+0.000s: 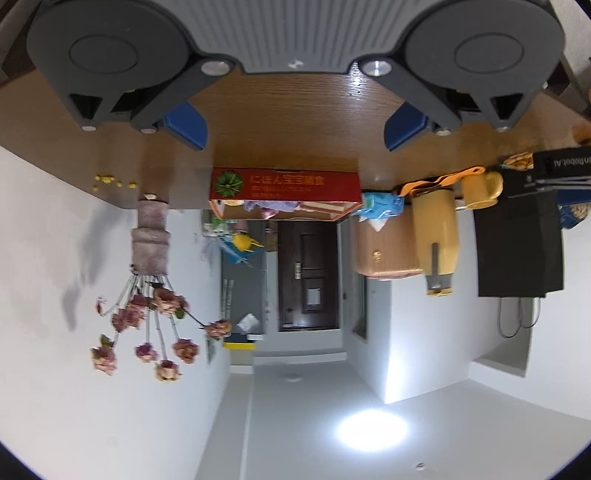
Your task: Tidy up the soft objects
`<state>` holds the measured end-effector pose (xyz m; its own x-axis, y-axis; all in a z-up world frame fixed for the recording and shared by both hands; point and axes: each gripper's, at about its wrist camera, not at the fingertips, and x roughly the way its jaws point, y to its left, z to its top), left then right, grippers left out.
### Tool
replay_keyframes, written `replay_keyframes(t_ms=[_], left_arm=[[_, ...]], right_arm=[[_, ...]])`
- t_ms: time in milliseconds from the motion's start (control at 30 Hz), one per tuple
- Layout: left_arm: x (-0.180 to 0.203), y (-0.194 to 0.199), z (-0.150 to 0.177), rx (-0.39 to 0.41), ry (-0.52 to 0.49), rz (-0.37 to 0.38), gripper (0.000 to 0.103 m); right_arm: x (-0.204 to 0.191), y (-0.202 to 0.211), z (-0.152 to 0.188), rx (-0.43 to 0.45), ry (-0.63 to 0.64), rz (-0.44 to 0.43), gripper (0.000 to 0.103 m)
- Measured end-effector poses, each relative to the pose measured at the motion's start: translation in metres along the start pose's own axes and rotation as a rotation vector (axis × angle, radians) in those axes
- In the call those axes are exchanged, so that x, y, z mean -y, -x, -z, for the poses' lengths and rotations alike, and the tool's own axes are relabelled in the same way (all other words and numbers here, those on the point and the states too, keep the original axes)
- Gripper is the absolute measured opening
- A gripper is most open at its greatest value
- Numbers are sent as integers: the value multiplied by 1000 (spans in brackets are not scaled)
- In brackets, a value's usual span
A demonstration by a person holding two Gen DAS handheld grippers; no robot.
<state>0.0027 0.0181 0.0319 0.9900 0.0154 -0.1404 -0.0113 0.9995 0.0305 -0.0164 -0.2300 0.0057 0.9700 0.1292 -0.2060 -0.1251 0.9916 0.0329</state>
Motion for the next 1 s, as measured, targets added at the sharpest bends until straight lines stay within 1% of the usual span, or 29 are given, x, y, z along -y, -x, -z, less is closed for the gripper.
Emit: replay_keyframes(t_ms=[100,433,1000], left_arm=[[-1,1,-1,-11,14,20,103],[4,5,-1,8,-12,24,103],[5,6,-2,-3,-8,27,103]], right_arm=[[1,2,-1,5,-1,-6,102],[8,2,-8,26,-20,1,102],[4,1,-8,23,-15,-24,102]])
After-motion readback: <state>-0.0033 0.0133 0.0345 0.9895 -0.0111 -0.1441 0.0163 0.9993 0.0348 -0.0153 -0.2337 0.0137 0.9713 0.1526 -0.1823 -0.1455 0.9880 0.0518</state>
